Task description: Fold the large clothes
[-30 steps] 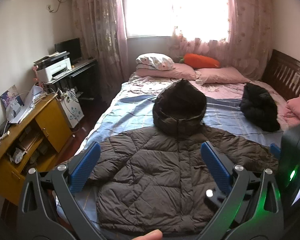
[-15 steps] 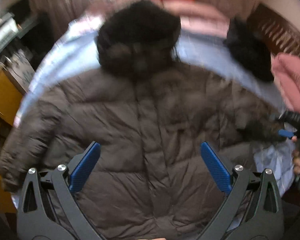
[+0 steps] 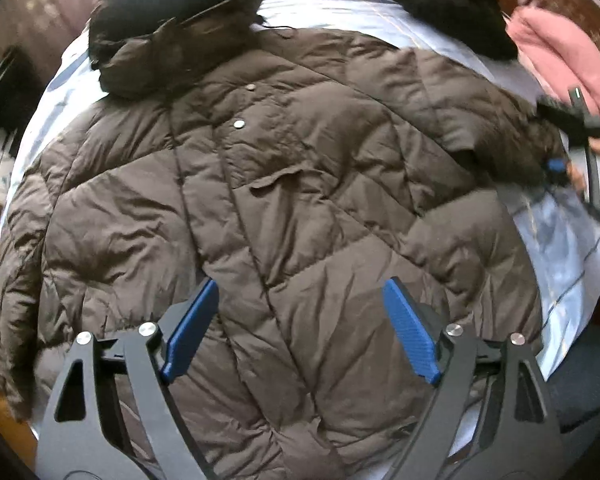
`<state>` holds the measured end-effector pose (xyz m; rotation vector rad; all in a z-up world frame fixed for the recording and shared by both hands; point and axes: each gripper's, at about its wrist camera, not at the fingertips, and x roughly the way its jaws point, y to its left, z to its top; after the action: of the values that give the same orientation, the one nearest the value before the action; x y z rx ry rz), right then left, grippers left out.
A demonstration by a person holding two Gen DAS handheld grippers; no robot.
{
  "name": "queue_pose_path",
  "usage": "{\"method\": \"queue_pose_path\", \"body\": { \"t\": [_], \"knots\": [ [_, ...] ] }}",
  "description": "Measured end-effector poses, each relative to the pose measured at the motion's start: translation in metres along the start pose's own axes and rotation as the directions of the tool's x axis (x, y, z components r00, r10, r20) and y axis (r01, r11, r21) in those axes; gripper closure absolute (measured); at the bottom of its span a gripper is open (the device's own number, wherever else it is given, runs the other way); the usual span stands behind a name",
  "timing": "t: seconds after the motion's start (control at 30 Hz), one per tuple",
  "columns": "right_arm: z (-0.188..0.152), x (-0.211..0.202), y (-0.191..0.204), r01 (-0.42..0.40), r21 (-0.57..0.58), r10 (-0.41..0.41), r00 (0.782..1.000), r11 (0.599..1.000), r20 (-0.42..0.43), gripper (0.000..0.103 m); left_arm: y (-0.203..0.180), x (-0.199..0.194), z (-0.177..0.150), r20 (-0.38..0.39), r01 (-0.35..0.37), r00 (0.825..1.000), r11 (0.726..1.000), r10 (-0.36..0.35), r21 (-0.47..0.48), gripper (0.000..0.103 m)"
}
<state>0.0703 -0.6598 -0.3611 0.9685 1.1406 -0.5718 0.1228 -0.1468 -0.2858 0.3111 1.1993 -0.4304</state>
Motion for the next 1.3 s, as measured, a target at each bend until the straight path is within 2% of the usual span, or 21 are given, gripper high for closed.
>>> {"method": "queue_pose_path", "body": {
  "t": [0.07, 0.13, 0.2, 0.23, 0.27, 0.3, 0.33, 0.37, 0.4, 0.6, 0.7, 0.77, 0.87, 0.97, 1.0, 1.03, 1.07, 1.13, 1.2, 1.23, 1.3],
  "knots": [
    [0.014, -0.01, -0.004, 0.01, -0.02, -0.009, 0.997, 1.0, 0.07, 0.003, -0.004, -0.001, -0.001, 0.014, -0.022, 1.0, 0.999, 0.022, 0.031, 0.015],
    [0.025, -0.021, -0.004, 0.024, -0.047, -0.018, 0.992, 0.999, 0.123, 0.019, -0.005, -0.004, -0.003, 0.033, -0.051, 0.998, 0.997, 0.049, 0.053, 0.014],
    [0.029, -0.023, -0.006, 0.077, -0.102, -0.064, 0.99, 0.992, 0.126, 0.049, -0.004, -0.004, -0.002, 0.044, -0.064, 0.997, 0.996, 0.062, 0.06, 0.012],
    [0.028, -0.024, -0.008, 0.075, -0.116, -0.062, 0.992, 0.99, 0.114, 0.05, -0.003, -0.006, -0.002, 0.047, -0.069, 0.997, 0.996, 0.066, 0.059, 0.012],
    [0.031, -0.032, -0.018, 0.03, -0.102, -0.02, 0.995, 0.994, 0.101, 0.05, -0.002, -0.006, -0.002, 0.047, -0.068, 0.997, 0.996, 0.066, 0.055, 0.011],
    [0.033, -0.036, -0.024, -0.021, -0.08, 0.028, 0.996, 0.997, 0.082, 0.043, -0.001, -0.007, -0.002, 0.044, -0.065, 0.997, 0.997, 0.063, 0.049, 0.011],
    [0.038, -0.041, -0.035, -0.072, -0.055, 0.075, 0.996, 0.996, 0.057, 0.033, 0.002, -0.008, -0.002, 0.04, -0.055, 0.998, 0.998, 0.053, 0.038, 0.011],
    [0.042, -0.045, -0.044, -0.094, -0.03, 0.096, 0.994, 0.995, 0.052, 0.009, 0.004, -0.01, -0.002, 0.039, -0.045, 0.998, 0.999, 0.044, 0.029, 0.01],
    [0.046, -0.053, -0.056, -0.081, -0.004, 0.081, 0.993, 0.997, 0.08, 0.002, 0.004, -0.011, -0.003, 0.04, -0.038, 0.998, 0.999, 0.037, 0.023, 0.01],
    [0.048, -0.067, -0.133, -0.032, 0.1, 0.026, 0.998, 0.994, 0.063, 0.002, 0.002, -0.017, -0.001, 0.056, -0.033, 0.998, 0.999, 0.032, 0.018, 0.007],
    [0.042, -0.061, -0.14, -0.001, 0.082, -0.001, 1.0, 0.997, 0.028, 0.002, -0.002, -0.014, -0.001, 0.052, -0.036, 0.998, 0.999, 0.034, 0.028, 0.007],
    [0.042, -0.072, -0.139, 0.116, 0.074, -0.122, 0.99, 0.99, 0.071, 0.002, -0.004, -0.012, -0.002, 0.048, -0.042, 0.998, 0.998, 0.04, 0.038, 0.007],
    [0.032, -0.09, -0.166, 0.121, 0.235, -0.153, 0.98, 0.964, 0.124, 0.002, -0.003, -0.008, -0.003, 0.042, -0.052, 0.998, 0.998, 0.05, 0.042, 0.007],
    [0.014, -0.095, -0.174, 0.166, 0.282, -0.218, 0.962, 0.945, 0.166, 0.002, 0.002, -0.006, -0.002, 0.025, -0.044, 0.999, 0.999, 0.043, 0.02, 0.007],
    [0.008, -0.101, -0.172, 0.141, 0.287, -0.206, 0.955, 0.947, 0.211, 0.002, 0.003, -0.006, -0.002, 0.02, -0.037, 0.999, 0.999, 0.036, 0.01, 0.006],
    [0.006, -0.109, -0.17, 0.079, 0.281, -0.155, 0.953, 0.957, 0.259, 0.002, 0.004, -0.006, -0.002, 0.018, -0.034, 0.999, 0.999, 0.034, 0.004, 0.006],
    [0.011, -0.119, -0.171, -0.02, 0.248, -0.055, 0.954, 0.969, 0.294, 0.002, 0.005, -0.006, -0.002, 0.018, -0.033, 0.999, 0.999, 0.033, 0.0, 0.007],
    [0.024, -0.138, -0.171, -0.1, 0.188, 0.035, 0.947, 0.977, 0.321, 0.002, 0.007, -0.008, -0.002, 0.02, -0.03, 0.999, 1.0, 0.031, -0.002, 0.006],
    [0.031, -0.163, -0.175, -0.105, 0.17, 0.033, 0.924, 0.98, 0.382, 0.002, 0.007, -0.01, -0.002, 0.021, -0.027, 0.999, 1.0, 0.027, -0.003, 0.006],
    [0.029, -0.17, -0.177, -0.093, 0.185, 0.016, 0.924, 0.978, 0.383, 0.001, 0.008, -0.011, -0.003, 0.021, -0.024, 0.999, 1.0, 0.024, -0.004, 0.006],
    [0.025, -0.165, -0.195, 0.008, 0.29, -0.081, 0.967, 0.957, 0.24, 0.001, 0.008, -0.015, -0.003, 0.019, -0.008, 1.0, 1.0, 0.008, -0.008, 0.006]
  ]
}}
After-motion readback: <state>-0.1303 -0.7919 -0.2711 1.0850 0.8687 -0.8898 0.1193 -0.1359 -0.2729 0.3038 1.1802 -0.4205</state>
